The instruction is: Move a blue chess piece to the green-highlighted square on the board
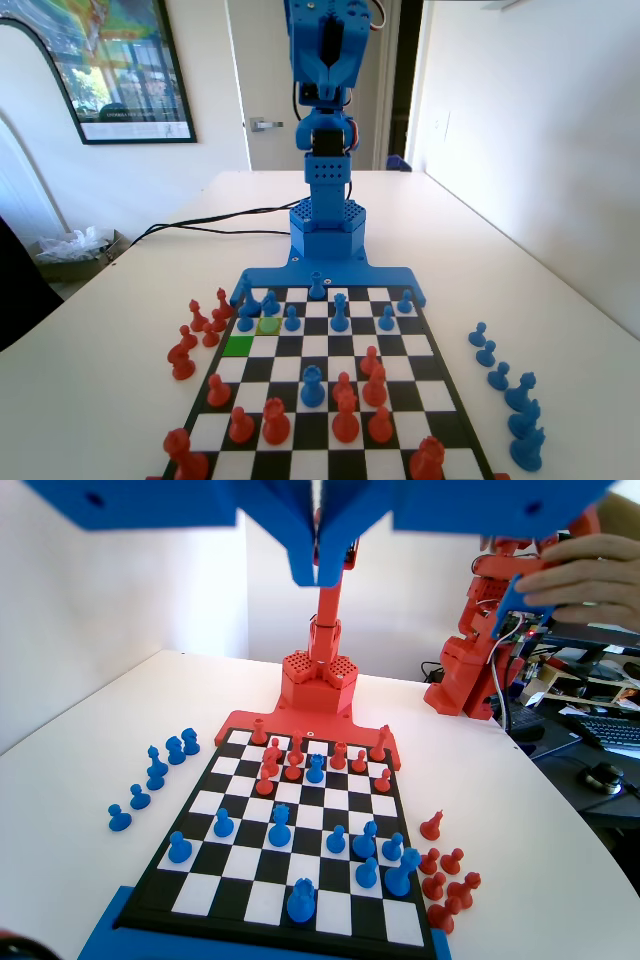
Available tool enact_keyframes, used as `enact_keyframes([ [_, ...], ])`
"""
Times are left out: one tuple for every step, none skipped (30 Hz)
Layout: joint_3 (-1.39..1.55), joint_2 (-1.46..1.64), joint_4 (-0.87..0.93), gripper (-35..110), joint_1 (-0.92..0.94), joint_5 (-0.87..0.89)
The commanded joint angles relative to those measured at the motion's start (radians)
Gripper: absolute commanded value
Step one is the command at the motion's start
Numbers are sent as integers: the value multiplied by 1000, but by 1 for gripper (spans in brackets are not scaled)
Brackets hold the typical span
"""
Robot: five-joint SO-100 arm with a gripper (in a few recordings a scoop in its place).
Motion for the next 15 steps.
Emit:
enact_keyframes([
  [8,23,-14,1,-17,2],
  [8,23,-14,2,-18,2],
  [6,23,-11,2,-18,3],
  [6,23,-14,1,-20,0],
  [8,23,-15,1,-21,-5],
  [8,23,-15,1,-25,-14],
  [8,21,-17,1,-26,-17],
  [6,21,-20,1,-28,-15],
  [3,21,-20,1,-28,-12],
  [-8,14,-23,1,-29,-3],
  [-28,-11,-29,1,-35,14],
  [-61,-49,-37,1,-44,37],
  [-106,-103,-41,1,-57,60],
  [-164,-170,-37,1,-66,80],
  [-212,-225,-28,1,-69,94],
])
